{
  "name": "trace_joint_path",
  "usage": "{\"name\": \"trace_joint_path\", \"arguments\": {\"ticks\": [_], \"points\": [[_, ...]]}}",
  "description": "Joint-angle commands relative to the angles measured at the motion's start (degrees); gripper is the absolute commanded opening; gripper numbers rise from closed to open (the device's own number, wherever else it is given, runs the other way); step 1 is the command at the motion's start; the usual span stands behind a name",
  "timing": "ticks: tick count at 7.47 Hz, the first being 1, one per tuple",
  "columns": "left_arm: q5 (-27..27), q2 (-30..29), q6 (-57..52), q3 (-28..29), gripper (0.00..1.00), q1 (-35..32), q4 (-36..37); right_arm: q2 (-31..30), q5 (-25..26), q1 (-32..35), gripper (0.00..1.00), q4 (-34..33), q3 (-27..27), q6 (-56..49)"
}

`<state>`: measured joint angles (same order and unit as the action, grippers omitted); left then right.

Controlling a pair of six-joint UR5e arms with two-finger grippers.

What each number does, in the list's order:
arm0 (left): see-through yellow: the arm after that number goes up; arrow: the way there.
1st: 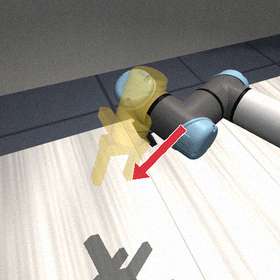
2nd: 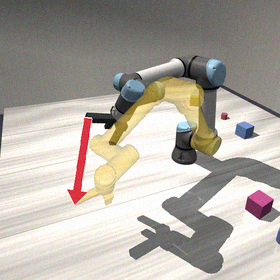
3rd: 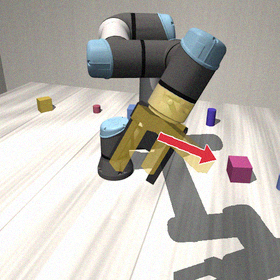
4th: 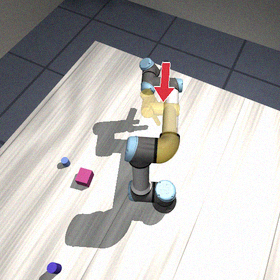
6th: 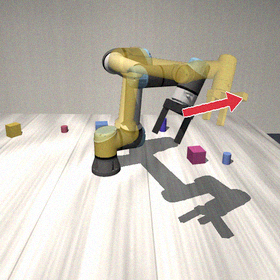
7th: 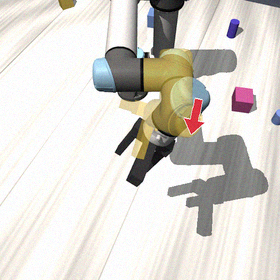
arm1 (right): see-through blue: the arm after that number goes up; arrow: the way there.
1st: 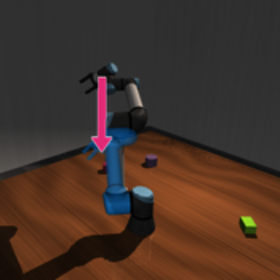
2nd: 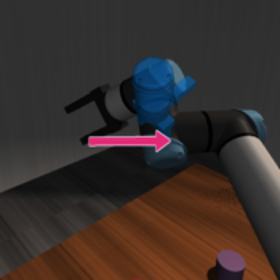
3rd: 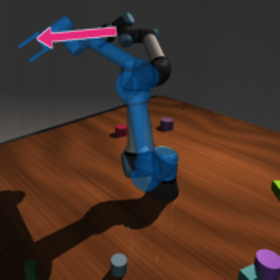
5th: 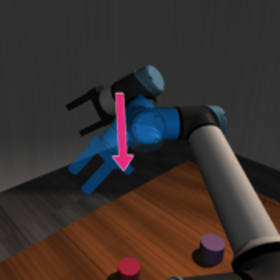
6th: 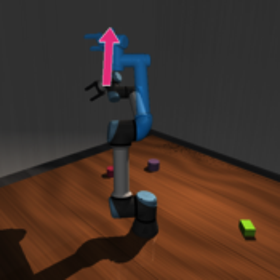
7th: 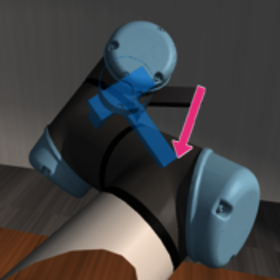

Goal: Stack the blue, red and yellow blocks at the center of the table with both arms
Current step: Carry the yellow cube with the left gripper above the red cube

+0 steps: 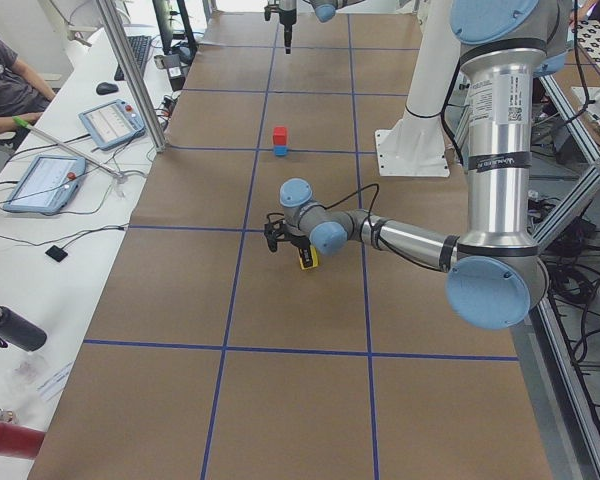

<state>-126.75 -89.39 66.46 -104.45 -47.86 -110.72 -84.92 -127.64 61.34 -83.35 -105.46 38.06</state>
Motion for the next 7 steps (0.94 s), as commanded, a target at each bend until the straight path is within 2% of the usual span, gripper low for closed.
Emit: {"name": "trace_joint_path", "arguments": {"ticks": [1, 2, 3, 5, 6, 7], "points": [[-0.5, -18.2, -0.1, -4.9, 0.00, 0.1, 20.4, 0.0, -0.1, 0.0, 1.00, 0.0, -0.1, 0.0], [0.9, -29.6, -0.1, -4.1, 0.00, 2.3, 29.7, -0.1, -0.1, 0.0, 1.00, 0.0, -0.1, 0.0], [6.0, -37.8, -0.2, -1.2, 0.00, 5.2, 32.7, 0.0, 0.0, 0.0, 1.00, 0.0, -0.2, 0.0], [7.2, -53.4, -0.9, 15.5, 0.00, 6.4, 31.5, 0.0, 0.0, 0.0, 1.00, 0.0, 0.0, 0.0], [7.3, -58.0, -1.1, 23.0, 0.00, 6.9, 28.9, 0.1, 0.0, 0.0, 1.00, 0.0, 0.1, 0.0], [7.3, -59.1, -4.8, 26.6, 0.00, 7.0, 26.9, 0.1, 0.0, 0.0, 1.00, 0.0, 0.1, 0.0]]}}
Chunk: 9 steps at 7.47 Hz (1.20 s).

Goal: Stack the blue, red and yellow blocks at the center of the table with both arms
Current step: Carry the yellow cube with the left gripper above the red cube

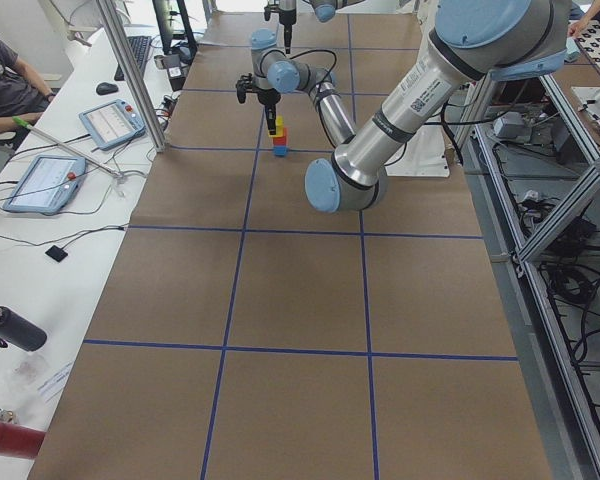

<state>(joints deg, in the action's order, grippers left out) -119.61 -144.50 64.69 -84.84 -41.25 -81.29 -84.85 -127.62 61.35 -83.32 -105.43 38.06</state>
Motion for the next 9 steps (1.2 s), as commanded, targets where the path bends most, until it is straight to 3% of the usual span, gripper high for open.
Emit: {"name": "trace_joint_path", "arguments": {"ticks": [1, 3, 9], "points": [[0.2, -4.1, -4.7, 8.4, 0.00, 0.6, -2.6, 0.2, 0.0, 0.0, 1.00, 0.0, 0.0, 0.0], [0.2, -8.4, -4.8, 14.3, 0.00, 1.1, -2.6, 0.4, 0.0, -0.1, 1.00, 0.0, 0.0, 0.0], [0.2, -7.8, -4.3, 13.4, 0.00, 2.5, -2.4, 0.5, 0.1, -0.1, 1.00, 0.0, 0.0, 0.0]]}}
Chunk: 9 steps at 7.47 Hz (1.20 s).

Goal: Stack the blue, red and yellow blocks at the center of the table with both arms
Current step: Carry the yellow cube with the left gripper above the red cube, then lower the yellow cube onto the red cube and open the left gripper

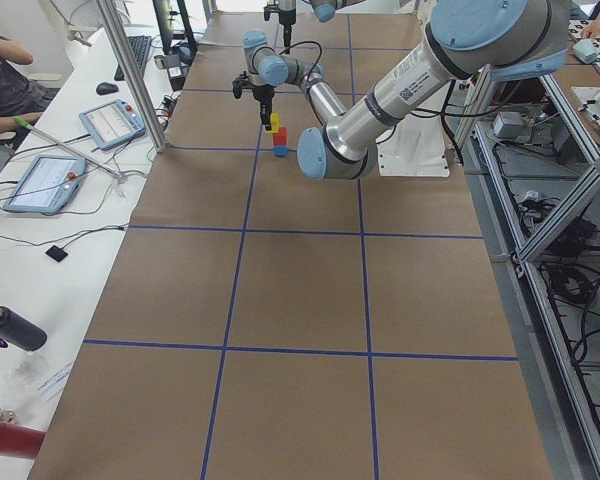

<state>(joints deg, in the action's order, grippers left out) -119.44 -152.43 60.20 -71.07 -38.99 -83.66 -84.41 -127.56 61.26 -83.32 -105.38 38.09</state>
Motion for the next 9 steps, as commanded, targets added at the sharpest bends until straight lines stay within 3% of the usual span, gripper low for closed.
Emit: {"name": "trace_joint_path", "arguments": {"ticks": [1, 9], "points": [[0.0, 0.3, 0.4, -0.5, 0.00, 0.5, -0.1, 0.0, 0.1, 0.0, 1.00, 0.0, 0.0, 0.1], [0.0, 1.4, 2.9, -2.1, 0.00, 1.5, -0.2, 0.0, 0.2, -0.1, 1.00, 0.0, 0.2, 0.1]]}}
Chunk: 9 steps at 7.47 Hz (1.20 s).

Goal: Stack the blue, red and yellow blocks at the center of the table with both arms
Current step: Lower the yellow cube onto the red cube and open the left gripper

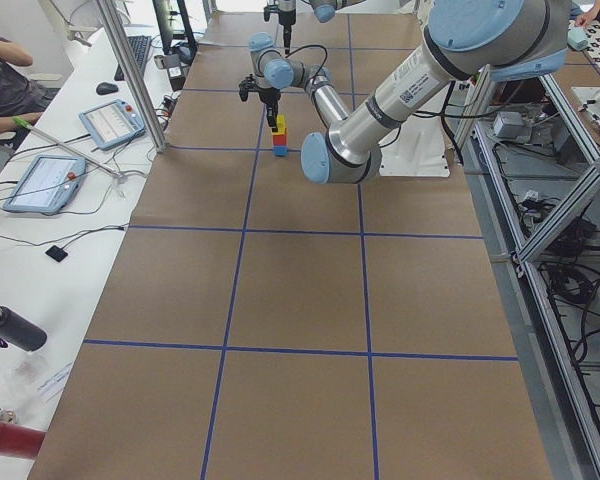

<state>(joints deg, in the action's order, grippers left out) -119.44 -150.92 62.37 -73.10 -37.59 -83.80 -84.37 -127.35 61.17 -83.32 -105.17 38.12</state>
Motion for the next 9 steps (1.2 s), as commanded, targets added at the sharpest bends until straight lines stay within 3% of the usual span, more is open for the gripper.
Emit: {"name": "trace_joint_path", "arguments": {"ticks": [1, 9], "points": [[0.1, -0.1, 0.8, 0.0, 0.00, 0.3, 0.0, 0.0, 0.0, 0.0, 1.00, 0.0, 0.0, -0.1], [0.1, -0.1, 2.1, 0.0, 0.00, 0.6, -0.7, -0.2, 0.0, 0.0, 1.00, 0.0, 0.1, 0.0]]}}
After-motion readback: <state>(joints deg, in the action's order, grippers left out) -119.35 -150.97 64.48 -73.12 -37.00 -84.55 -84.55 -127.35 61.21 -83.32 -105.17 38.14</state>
